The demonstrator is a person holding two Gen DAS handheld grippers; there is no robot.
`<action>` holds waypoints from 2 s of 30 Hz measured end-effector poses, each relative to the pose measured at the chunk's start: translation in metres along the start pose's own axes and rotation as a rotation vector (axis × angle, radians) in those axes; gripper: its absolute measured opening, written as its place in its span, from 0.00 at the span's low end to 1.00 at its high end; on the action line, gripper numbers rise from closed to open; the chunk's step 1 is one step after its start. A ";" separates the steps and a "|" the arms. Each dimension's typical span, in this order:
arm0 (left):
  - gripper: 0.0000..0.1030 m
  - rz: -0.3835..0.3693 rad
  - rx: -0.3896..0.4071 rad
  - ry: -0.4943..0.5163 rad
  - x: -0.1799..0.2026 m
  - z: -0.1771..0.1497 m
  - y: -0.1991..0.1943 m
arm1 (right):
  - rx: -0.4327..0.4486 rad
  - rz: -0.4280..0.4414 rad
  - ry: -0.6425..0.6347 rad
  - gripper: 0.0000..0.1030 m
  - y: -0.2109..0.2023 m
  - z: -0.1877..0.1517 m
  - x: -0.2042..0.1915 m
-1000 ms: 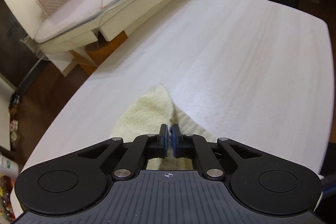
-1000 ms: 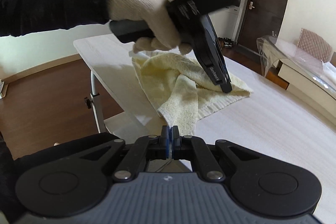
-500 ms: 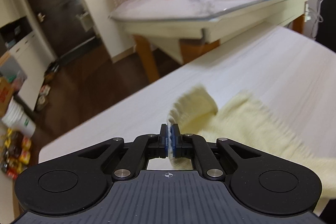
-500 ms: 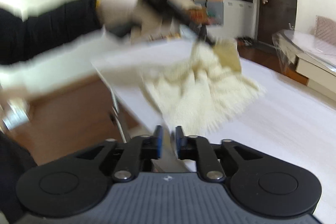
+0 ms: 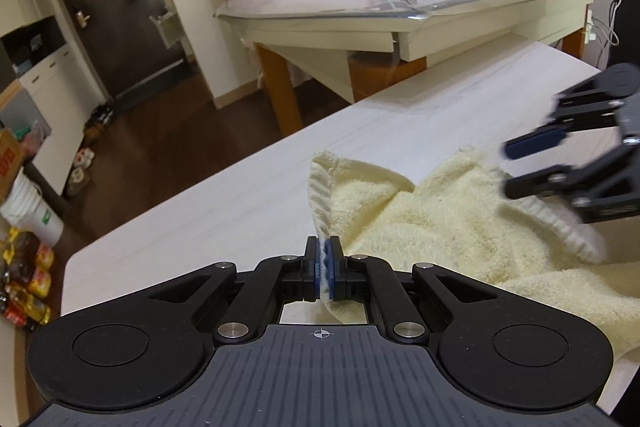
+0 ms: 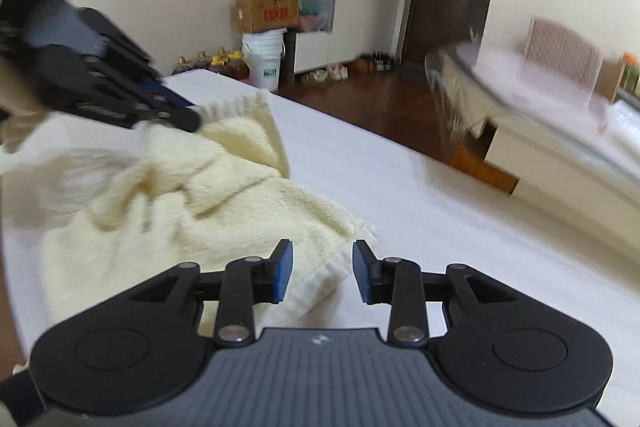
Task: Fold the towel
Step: 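Spread the towel flat on the table with both grippers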
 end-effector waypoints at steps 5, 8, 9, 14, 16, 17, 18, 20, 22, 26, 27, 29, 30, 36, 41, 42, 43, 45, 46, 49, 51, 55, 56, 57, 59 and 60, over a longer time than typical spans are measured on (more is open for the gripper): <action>0.03 0.041 0.006 -0.012 -0.009 -0.001 0.004 | -0.041 -0.039 -0.087 0.36 0.014 0.002 -0.004; 0.03 0.062 -0.002 -0.030 -0.018 -0.005 0.006 | -0.064 -0.137 -0.191 0.36 0.001 -0.008 0.002; 0.03 0.069 -0.005 -0.038 -0.021 -0.007 0.006 | -0.069 -0.157 -0.199 0.36 -0.004 -0.012 0.006; 0.04 0.051 -0.011 -0.049 -0.015 -0.010 0.011 | -0.093 -0.309 -0.186 0.39 -0.023 -0.030 0.045; 0.04 0.070 -0.012 -0.019 -0.009 -0.010 0.014 | -0.104 -0.388 -0.194 0.38 -0.027 -0.035 0.058; 0.04 0.062 -0.017 -0.011 -0.004 -0.010 0.016 | -0.115 -0.415 -0.205 0.37 -0.027 -0.038 0.062; 0.04 0.056 -0.017 -0.012 -0.002 -0.010 0.017 | -0.107 -0.418 -0.186 0.35 -0.029 -0.040 0.067; 0.04 0.074 -0.013 -0.009 -0.003 -0.009 0.017 | -0.037 -0.367 -0.089 0.34 -0.044 -0.034 0.068; 0.04 0.104 -0.016 -0.013 -0.009 -0.008 0.016 | -0.003 -0.325 -0.049 0.35 -0.057 -0.031 0.063; 0.04 0.194 -0.089 -0.009 -0.028 -0.019 0.017 | 0.030 -0.220 0.018 0.37 -0.078 -0.035 0.044; 0.04 0.187 -0.103 -0.017 -0.030 -0.023 0.017 | 0.035 -0.197 0.021 0.37 -0.082 -0.034 0.036; 0.09 0.164 -0.109 -0.044 -0.031 -0.030 0.010 | 0.045 -0.158 0.025 0.38 -0.088 -0.033 0.023; 0.10 0.157 -0.110 -0.051 -0.031 -0.031 0.007 | 0.050 -0.143 0.029 0.38 -0.092 -0.035 0.016; 0.16 0.204 -0.035 -0.106 -0.046 -0.030 -0.025 | 0.085 0.016 0.034 0.39 -0.115 -0.035 -0.019; 0.16 0.111 -0.011 -0.111 -0.029 -0.029 -0.047 | 0.036 0.125 -0.082 0.38 -0.140 -0.053 -0.059; 0.16 0.077 -0.010 -0.097 -0.018 -0.030 -0.048 | 0.025 0.126 -0.102 0.38 -0.141 -0.058 -0.064; 0.16 0.045 -0.008 -0.082 -0.006 -0.031 -0.049 | 0.013 0.127 -0.122 0.38 -0.142 -0.062 -0.069; 0.16 -0.001 -0.013 -0.061 0.014 -0.034 -0.046 | -0.002 0.141 -0.145 0.38 -0.142 -0.069 -0.078; 0.17 -0.011 -0.016 -0.053 0.021 -0.036 -0.045 | -0.007 0.152 -0.152 0.40 -0.142 -0.072 -0.082; 0.17 -0.027 -0.037 -0.018 0.040 -0.044 -0.039 | 0.009 0.124 -0.235 0.41 -0.140 -0.073 -0.093; 0.17 -0.035 -0.053 -0.017 0.044 -0.051 -0.039 | 0.005 0.112 -0.297 0.43 -0.134 -0.072 -0.096; 0.17 -0.025 -0.068 -0.028 0.039 -0.067 -0.054 | -0.027 0.139 -0.341 0.48 -0.124 -0.074 -0.096; 0.17 -0.022 -0.072 -0.027 0.039 -0.071 -0.057 | -0.029 0.139 -0.350 0.50 -0.123 -0.073 -0.096; 0.17 -0.017 -0.079 -0.018 0.038 -0.076 -0.063 | -0.031 0.139 -0.359 0.50 -0.123 -0.072 -0.095; 0.17 -0.011 -0.089 0.000 0.037 -0.083 -0.072 | -0.061 0.140 -0.382 0.50 -0.119 -0.074 -0.094; 0.17 -0.009 -0.094 0.003 0.037 -0.085 -0.074 | -0.069 0.142 -0.386 0.50 -0.118 -0.076 -0.093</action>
Point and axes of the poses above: each gripper's, at about its wrist camera, not at the fingertips, and y roughly the way its jaws point, x to its right, z to its top, the point moved 7 cm from there along y, roughly the way its jaws point, and after that the axes turned 5 degrees about x, right-handed, at the moved point
